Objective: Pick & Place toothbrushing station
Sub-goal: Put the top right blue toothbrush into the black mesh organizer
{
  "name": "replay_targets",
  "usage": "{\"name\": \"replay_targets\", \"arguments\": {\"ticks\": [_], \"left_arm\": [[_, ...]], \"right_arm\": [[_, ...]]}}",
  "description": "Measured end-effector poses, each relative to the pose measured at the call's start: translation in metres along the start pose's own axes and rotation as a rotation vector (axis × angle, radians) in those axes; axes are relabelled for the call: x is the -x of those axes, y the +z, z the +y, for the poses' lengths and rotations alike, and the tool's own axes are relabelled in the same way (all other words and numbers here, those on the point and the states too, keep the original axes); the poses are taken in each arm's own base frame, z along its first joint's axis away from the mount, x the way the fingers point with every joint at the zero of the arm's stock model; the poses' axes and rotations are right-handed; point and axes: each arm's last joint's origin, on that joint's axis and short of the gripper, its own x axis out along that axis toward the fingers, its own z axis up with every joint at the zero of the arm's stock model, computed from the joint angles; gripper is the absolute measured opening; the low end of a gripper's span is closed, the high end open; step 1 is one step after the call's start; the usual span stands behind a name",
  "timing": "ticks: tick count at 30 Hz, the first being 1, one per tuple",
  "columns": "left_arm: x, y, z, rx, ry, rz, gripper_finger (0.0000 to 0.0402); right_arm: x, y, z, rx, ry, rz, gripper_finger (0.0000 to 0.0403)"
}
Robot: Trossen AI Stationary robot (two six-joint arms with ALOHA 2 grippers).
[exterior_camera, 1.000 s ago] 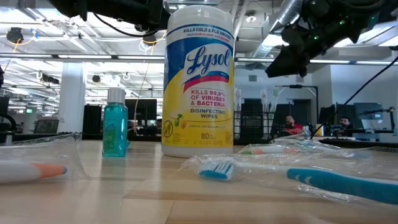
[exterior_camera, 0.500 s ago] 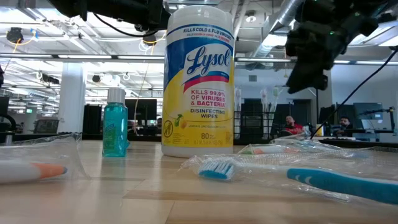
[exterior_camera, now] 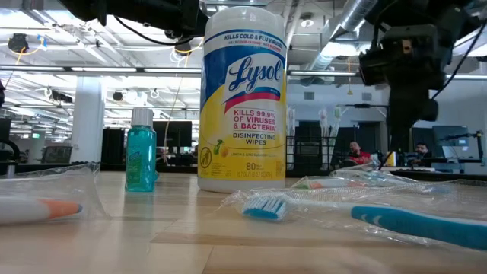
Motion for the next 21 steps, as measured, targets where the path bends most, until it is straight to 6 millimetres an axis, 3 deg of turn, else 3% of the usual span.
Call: {"name": "replay_targets", "arguments": {"ticks": [9, 21], "left_arm": [[0.000, 0.000, 0.000, 0.000, 0.001, 0.000, 0.0057], [0.000, -0.001, 0.000, -0.003, -0.002, 0.006, 0.0057]], "right_arm": [[-0.030, -0.017, 0.009, -0.098, -0.111, 0.109, 0.0116], [-0.057, -0.021, 0.008, -0.146, -0.259, 0.117, 0.0116]]}}
